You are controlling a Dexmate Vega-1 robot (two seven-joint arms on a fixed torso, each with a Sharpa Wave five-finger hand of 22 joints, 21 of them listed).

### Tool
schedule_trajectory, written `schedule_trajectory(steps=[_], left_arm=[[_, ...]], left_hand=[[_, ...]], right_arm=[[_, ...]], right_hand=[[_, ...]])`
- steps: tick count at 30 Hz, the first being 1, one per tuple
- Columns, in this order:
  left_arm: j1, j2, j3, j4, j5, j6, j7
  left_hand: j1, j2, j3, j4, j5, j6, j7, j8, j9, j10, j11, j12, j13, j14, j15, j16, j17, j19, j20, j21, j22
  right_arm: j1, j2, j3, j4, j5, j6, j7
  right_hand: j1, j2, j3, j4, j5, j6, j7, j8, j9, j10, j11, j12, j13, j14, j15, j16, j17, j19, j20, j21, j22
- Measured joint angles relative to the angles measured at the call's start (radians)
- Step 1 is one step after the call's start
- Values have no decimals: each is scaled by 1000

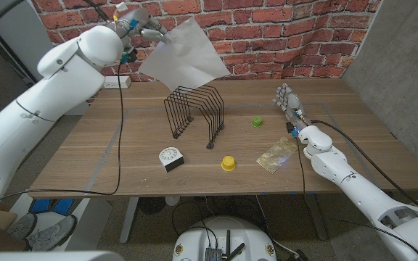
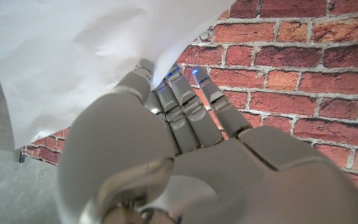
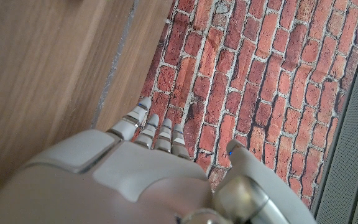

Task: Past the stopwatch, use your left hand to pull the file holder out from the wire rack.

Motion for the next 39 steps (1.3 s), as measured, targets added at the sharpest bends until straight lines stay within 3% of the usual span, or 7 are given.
schedule_trajectory(steps=[4, 9, 24, 39], left_arm=[[31, -3, -41, -16, -24, 11, 20], [75, -7, -99, -34, -134, 54, 97], [230, -19, -297, -84, -343, 67, 247], [371, -65, -445, -115, -448, 42, 382]], left_hand=[[0, 0, 0, 0, 0, 5, 5, 0, 0, 0, 0, -1, 0, 0, 0, 0, 0, 0, 0, 0, 0], [4, 4, 0, 0, -1, 1, 9, 0, 0, 0, 0, 3, 0, 6, -5, 0, 0, 4, 3, 0, 0], [0, 8, 0, 0, 4, -5, 14, -7, 0, -2, 2, 3, -1, 6, -5, 0, 0, 13, 1, 0, 0], [0, 8, 0, 0, 4, -8, 17, -7, 0, -3, 3, 3, 0, 6, -5, 0, -2, 16, -2, 0, -2]], right_arm=[[-1, -1, 0, -2, 0, 1, 0], [-5, -4, 1, -10, -1, 1, -1], [-9, -10, 2, -21, -4, 0, 0], [-7, -11, -6, -27, -10, -17, 0]], right_hand=[[0, 0, 0, 0, 0, 0, 0, 0, 0, 0, 0, 0, 0, 0, 0, 0, 0, 0, 0, 0, 0], [0, 0, 0, 0, 0, 0, 0, 0, 0, 0, 0, 0, 0, 0, 0, 0, 0, 0, 0, 0, 0], [0, 0, 4, 4, 0, 0, 0, 0, 0, 0, 0, 0, 0, 0, 0, 0, 0, 0, 0, 0, 0], [0, 0, 4, 4, 0, 0, 0, 0, 0, 0, 0, 0, 0, 0, 0, 0, 0, 0, 0, -4, 0]])
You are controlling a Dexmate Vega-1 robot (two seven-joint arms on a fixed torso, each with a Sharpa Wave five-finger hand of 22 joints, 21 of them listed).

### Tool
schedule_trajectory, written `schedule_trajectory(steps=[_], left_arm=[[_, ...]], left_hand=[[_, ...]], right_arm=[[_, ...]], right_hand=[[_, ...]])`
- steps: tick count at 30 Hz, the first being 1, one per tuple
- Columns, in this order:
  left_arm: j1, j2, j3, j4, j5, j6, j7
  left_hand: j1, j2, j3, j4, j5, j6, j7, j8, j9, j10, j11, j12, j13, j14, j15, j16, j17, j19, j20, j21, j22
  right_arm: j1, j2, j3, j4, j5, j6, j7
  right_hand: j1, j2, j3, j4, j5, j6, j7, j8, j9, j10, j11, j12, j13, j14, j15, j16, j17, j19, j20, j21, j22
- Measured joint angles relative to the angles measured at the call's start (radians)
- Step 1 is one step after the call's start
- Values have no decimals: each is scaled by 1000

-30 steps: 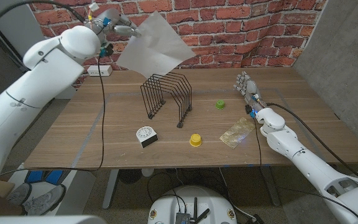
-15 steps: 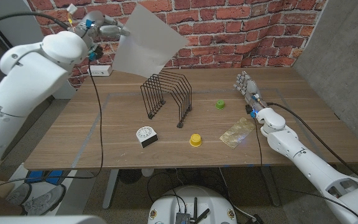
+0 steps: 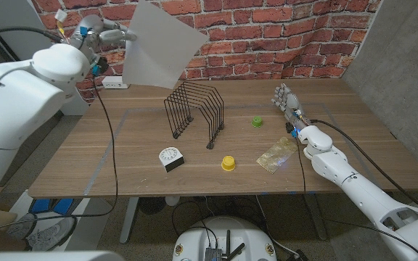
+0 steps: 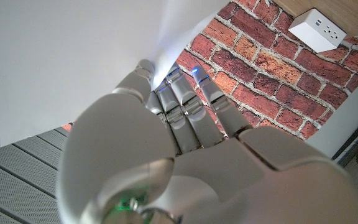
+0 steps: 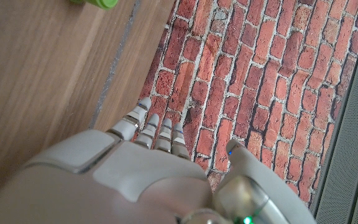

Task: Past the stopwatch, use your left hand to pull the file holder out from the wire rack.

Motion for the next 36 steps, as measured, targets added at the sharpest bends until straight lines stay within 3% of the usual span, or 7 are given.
schedule_trajectory(steps=[17, 26, 34, 35, 36], left_arm=[[89, -50, -49, -1, -54, -14, 120], [114, -101, -19, 36, -63, -60, 191], [128, -147, 17, 71, -63, -60, 191], [129, -151, 19, 73, -63, -117, 261], [132, -159, 25, 78, -63, -117, 261]], left_hand=[[0, 0, 0, 0, 0, 0, 0, 0, 0, 0, 0, -1, 0, 0, 0, 0, 0, 5, -1, 0, 0], [0, 0, 0, 0, -1, 2, 2, 0, 0, 0, 0, -3, -1, 0, 0, -5, 0, 5, -1, 0, 0], [0, 0, 0, 0, -1, 2, 2, 0, 0, -4, 4, -3, -1, 0, 0, -8, 0, 5, -1, 0, 0], [0, 0, 0, 0, -1, 2, 2, 0, 0, -4, 4, -3, -1, 0, 0, -8, 0, 5, -1, 0, 0], [0, 0, 0, 0, -1, 2, 2, -1, 0, -4, 4, -3, -1, 0, 0, -8, 0, 5, -1, 0, 0]], right_arm=[[7, 0, -6, 3, -4, -7, 0], [7, 1, -7, 4, -4, -12, 0], [7, 1, -7, 4, -4, -14, 2], [12, 4, -9, 8, -4, -14, 2], [12, 4, -9, 8, -4, -14, 3]], right_hand=[[0, 0, 0, 0, 0, 0, 0, 0, 0, 0, 0, 0, 0, 0, 0, 0, 0, 0, 0, 0, 0], [0, 0, 4, -4, 0, 0, 0, 0, 0, 0, 0, 0, 0, 0, 0, 0, 5, 0, 0, 0, 0], [0, 0, 4, -4, 0, 0, 0, 0, 0, 0, 0, 0, 0, 0, 0, 0, 5, 0, 0, 0, 0], [0, 0, 4, -4, 0, 0, 0, 0, 0, 0, 0, 0, 0, 0, 0, 0, 5, 0, 0, 0, 0], [0, 0, 4, -4, 0, 0, 0, 0, 0, 0, 0, 0, 0, 0, 0, 0, 5, 0, 0, 0, 0]])
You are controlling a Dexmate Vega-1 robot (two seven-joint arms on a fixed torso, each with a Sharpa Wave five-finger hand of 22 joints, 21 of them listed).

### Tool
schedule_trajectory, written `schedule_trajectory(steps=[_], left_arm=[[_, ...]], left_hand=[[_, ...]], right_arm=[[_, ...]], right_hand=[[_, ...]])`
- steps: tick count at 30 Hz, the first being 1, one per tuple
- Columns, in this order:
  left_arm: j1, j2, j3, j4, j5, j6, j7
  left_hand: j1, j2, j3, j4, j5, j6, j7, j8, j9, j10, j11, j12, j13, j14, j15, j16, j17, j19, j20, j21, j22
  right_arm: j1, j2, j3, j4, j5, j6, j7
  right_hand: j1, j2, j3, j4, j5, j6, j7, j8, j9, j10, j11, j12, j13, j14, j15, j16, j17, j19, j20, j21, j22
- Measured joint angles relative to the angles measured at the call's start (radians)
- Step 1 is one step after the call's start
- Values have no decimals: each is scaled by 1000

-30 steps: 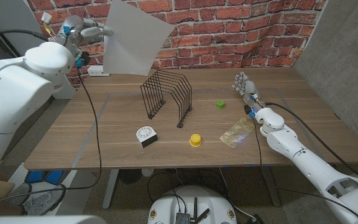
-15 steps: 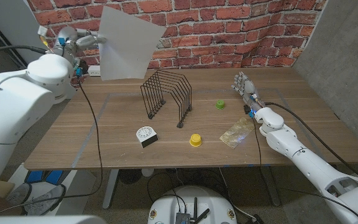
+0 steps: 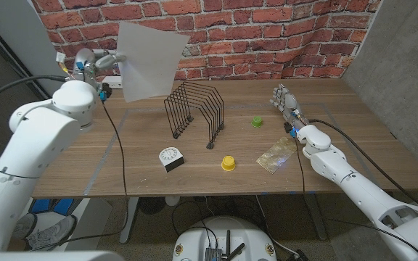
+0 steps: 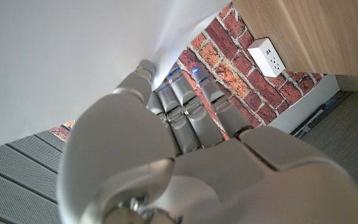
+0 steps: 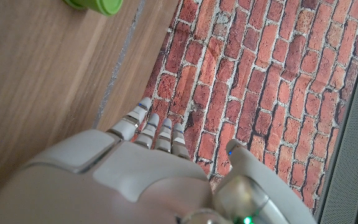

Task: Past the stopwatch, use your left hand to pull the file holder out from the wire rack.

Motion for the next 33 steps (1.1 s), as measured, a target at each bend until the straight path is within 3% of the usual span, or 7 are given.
schedule_trajectory(steps=[33], left_arm=[[29, -131, 94, 93, -82, -96, 191]], left_hand=[[0, 0, 0, 0, 5, -5, -6, 0, 5, -6, 6, 0, 1, -9, 8, 0, 0, 0, 0, 0, 0]], right_arm=[[2, -1, -2, 6, 4, -1, 7]], right_hand=[[0, 0, 0, 0, -5, 0, 0, 0, 0, 0, 0, 0, 0, 0, 0, 0, 0, 0, 0, 0, 0]])
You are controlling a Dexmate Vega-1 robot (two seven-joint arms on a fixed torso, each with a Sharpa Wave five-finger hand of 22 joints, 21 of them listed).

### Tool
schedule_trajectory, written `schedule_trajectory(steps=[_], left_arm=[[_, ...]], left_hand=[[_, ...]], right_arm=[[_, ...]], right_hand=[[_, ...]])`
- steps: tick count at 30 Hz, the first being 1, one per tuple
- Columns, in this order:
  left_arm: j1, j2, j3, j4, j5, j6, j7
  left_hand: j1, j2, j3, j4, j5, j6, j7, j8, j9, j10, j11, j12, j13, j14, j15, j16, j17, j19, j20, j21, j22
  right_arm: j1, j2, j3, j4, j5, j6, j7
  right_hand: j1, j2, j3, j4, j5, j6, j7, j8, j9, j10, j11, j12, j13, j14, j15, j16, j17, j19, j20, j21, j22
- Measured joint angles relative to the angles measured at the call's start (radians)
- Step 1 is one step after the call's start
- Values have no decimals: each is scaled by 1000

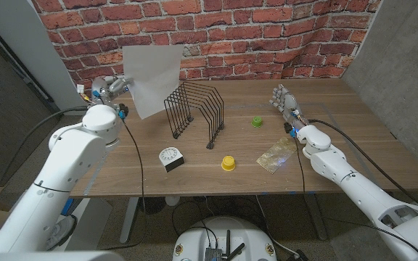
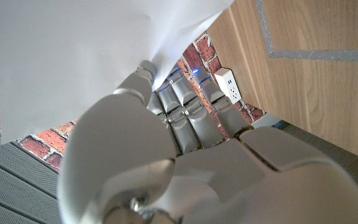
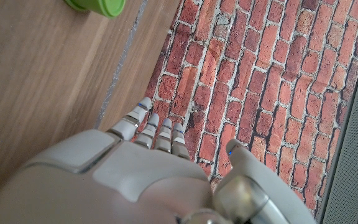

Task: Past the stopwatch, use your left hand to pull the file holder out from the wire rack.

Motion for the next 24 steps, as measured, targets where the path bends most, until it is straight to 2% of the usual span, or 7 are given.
schedule_trajectory(steps=[19, 24], left_arm=[[25, -58, 25, 42, -32, -68, 100], [36, -71, 28, 52, -32, -70, 101]], left_hand=[[-8, 0, 8, -3, 0, -6, -5, 0, 0, -10, 0, 0, 0, -18, 4, -8, 0, -4, 3, 0, 0], [-16, 0, 9, -2, 0, -8, -8, 0, 0, -13, 2, 0, 0, -22, 7, -8, 0, -4, 3, 0, 0]], right_arm=[[1, 0, -2, 1, 0, -6, 4], [1, 0, -2, 1, 0, -7, 4]], right_hand=[[0, 0, 0, 0, -1, 0, 0, 0, 0, 0, 0, 0, 0, 0, 0, 0, 5, 0, 0, 0, 0], [0, 0, 0, 0, -1, 0, 0, 0, 0, 0, 0, 0, 0, 0, 0, 0, 5, 0, 0, 0, 0]])
